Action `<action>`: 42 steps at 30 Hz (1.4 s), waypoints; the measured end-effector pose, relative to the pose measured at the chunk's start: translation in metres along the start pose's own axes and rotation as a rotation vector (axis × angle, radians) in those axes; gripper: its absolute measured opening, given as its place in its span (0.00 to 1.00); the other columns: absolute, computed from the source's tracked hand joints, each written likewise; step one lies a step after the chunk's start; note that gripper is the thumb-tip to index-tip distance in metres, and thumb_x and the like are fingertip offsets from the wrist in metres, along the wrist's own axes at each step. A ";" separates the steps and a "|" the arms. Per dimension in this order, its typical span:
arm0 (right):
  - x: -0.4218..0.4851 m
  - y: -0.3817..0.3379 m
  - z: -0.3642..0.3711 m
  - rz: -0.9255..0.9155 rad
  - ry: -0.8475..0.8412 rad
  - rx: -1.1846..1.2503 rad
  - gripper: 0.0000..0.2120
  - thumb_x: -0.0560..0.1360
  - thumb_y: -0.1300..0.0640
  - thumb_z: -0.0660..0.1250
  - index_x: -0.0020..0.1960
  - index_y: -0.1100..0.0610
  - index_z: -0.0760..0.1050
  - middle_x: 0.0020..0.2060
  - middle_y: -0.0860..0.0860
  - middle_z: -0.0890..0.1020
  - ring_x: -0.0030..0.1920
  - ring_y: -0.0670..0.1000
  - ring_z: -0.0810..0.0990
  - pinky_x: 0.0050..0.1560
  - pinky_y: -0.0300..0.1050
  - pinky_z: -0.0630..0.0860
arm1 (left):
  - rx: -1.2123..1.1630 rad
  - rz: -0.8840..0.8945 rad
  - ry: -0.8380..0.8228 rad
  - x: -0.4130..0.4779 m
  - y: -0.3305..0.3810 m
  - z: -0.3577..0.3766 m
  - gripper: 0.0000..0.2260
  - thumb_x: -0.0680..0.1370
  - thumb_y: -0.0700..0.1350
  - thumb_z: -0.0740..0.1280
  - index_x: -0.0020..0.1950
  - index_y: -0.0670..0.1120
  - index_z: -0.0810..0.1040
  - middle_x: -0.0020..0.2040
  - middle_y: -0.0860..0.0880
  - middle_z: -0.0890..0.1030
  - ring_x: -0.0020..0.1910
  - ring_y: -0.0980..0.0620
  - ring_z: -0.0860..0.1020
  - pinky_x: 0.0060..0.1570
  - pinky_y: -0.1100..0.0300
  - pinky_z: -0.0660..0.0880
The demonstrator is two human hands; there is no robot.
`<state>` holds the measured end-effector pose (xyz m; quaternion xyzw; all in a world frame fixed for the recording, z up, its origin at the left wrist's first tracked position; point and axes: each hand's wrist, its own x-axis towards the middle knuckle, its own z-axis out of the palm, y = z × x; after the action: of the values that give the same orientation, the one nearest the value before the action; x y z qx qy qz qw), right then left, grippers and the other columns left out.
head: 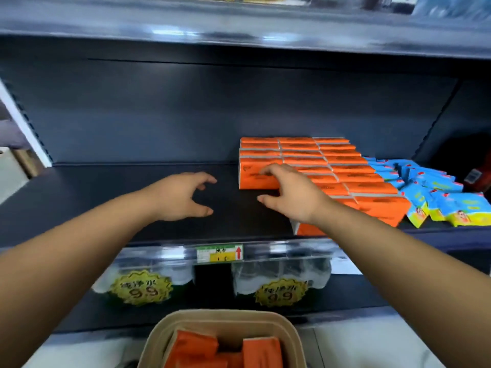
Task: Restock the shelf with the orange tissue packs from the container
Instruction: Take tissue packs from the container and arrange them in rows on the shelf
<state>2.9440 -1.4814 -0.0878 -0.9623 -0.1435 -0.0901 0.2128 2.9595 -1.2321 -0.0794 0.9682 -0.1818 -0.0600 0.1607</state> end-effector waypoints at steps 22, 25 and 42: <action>-0.200 -0.034 0.156 0.096 -0.690 -0.248 0.23 0.76 0.52 0.65 0.70 0.48 0.66 0.69 0.50 0.69 0.70 0.56 0.66 0.67 0.54 0.62 | 0.174 -0.094 -0.460 -0.176 -0.007 0.229 0.27 0.75 0.51 0.68 0.73 0.54 0.65 0.69 0.47 0.71 0.67 0.45 0.72 0.63 0.52 0.72; -0.209 -0.020 0.161 0.082 -0.887 -0.272 0.22 0.75 0.55 0.65 0.69 0.47 0.67 0.67 0.51 0.72 0.67 0.56 0.69 0.64 0.49 0.67 | 0.175 -0.077 -0.488 -0.186 -0.004 0.248 0.26 0.76 0.48 0.67 0.73 0.52 0.65 0.69 0.46 0.70 0.67 0.45 0.71 0.63 0.53 0.70; -0.245 -0.013 0.171 -0.075 -1.139 -0.490 0.20 0.80 0.49 0.60 0.71 0.46 0.68 0.70 0.56 0.62 0.70 0.59 0.58 0.70 0.61 0.57 | -0.121 -0.170 -0.549 -0.167 0.028 0.324 0.42 0.73 0.51 0.71 0.79 0.54 0.48 0.77 0.43 0.54 0.72 0.41 0.65 0.69 0.48 0.67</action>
<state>2.7279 -1.4544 -0.2933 -0.8744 -0.2432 0.3999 -0.1278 2.7387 -1.2880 -0.3653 0.9162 -0.1330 -0.3437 0.1576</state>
